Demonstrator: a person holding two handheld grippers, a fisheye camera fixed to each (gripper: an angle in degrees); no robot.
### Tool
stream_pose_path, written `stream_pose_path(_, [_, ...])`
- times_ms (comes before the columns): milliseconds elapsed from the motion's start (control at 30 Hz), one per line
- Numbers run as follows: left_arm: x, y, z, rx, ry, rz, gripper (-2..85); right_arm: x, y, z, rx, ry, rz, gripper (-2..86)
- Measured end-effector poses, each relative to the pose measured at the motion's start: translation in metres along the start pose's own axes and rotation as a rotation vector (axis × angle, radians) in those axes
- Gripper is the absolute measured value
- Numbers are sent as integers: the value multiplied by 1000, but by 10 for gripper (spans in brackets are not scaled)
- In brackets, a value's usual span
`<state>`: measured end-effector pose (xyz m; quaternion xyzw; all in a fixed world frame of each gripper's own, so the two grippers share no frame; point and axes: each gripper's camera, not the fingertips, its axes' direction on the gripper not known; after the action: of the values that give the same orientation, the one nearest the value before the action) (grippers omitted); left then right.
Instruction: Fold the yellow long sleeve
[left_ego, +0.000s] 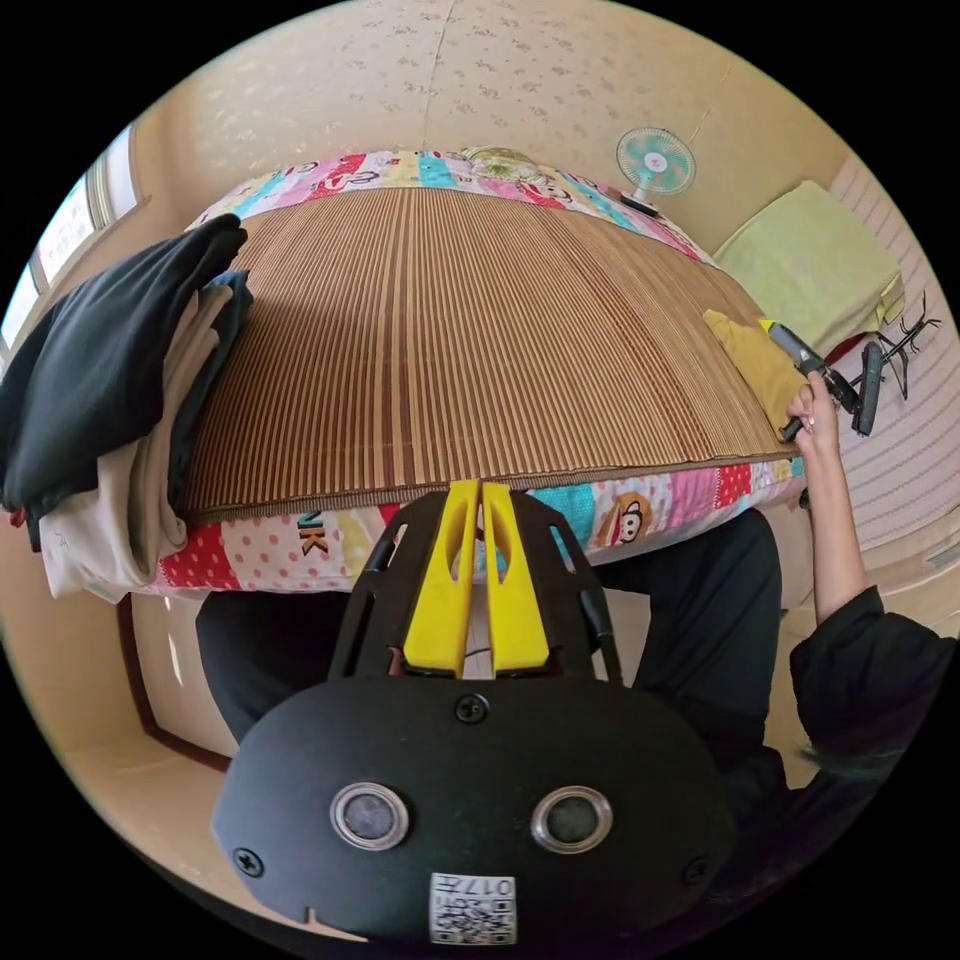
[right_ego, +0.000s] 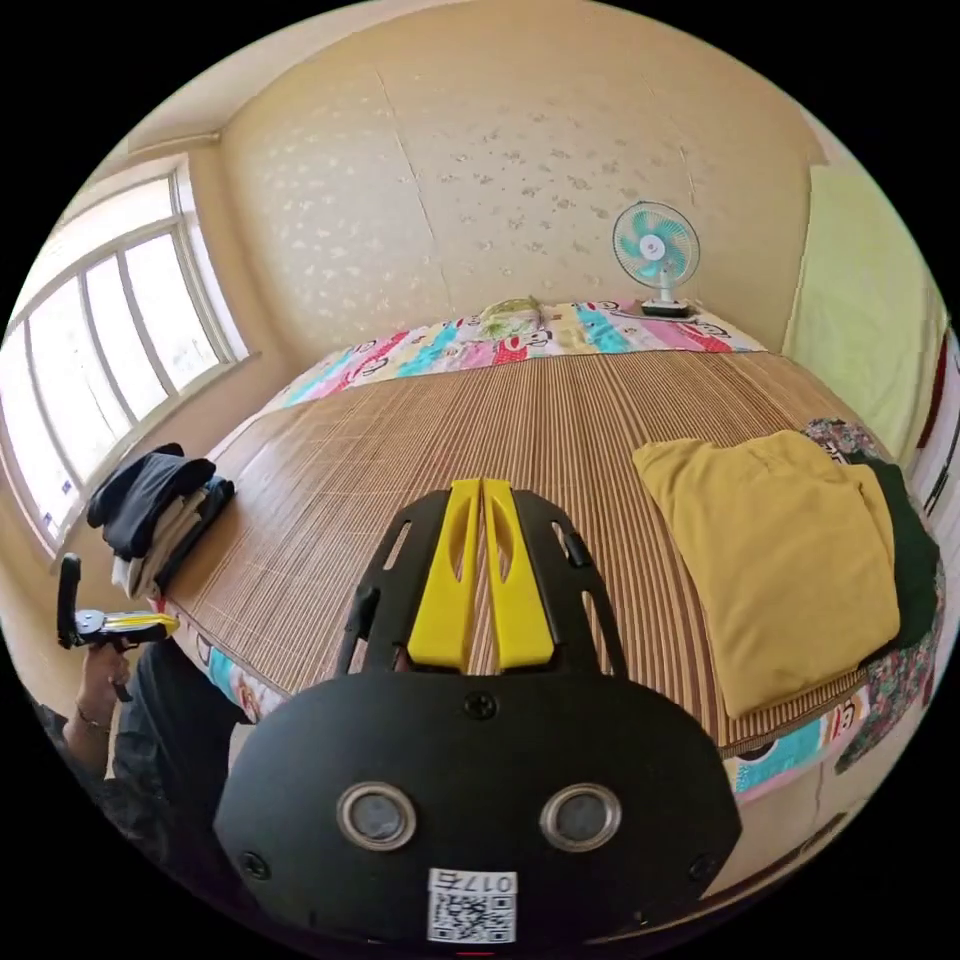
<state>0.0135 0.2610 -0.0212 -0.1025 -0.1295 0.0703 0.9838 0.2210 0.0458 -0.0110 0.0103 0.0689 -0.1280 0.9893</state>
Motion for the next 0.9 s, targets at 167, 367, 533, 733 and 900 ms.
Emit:
stream_pose_path(167, [-23, 15, -25, 84, -59, -6, -10, 92, 15, -17, -8, 258, 314, 86])
stream_pose_path(367, [-65, 33, -8, 19, -38, -100, -10, 234, 72, -18, -165, 310, 544, 93])
stream_pose_path(533, [-66, 31, 8, -9, -14, -63, -10, 169, 43, -60, -34, 22, 349, 27])
stream_pose_path(733, [-60, 20, -10, 99, 142, -44, -10, 10, 52, -69, -86, -344, -10, 16])
stream_pose_path(900, [-71, 31, -33, 211, 200, -22, -10, -107, 141, -71, -299, -698, -361, 10])
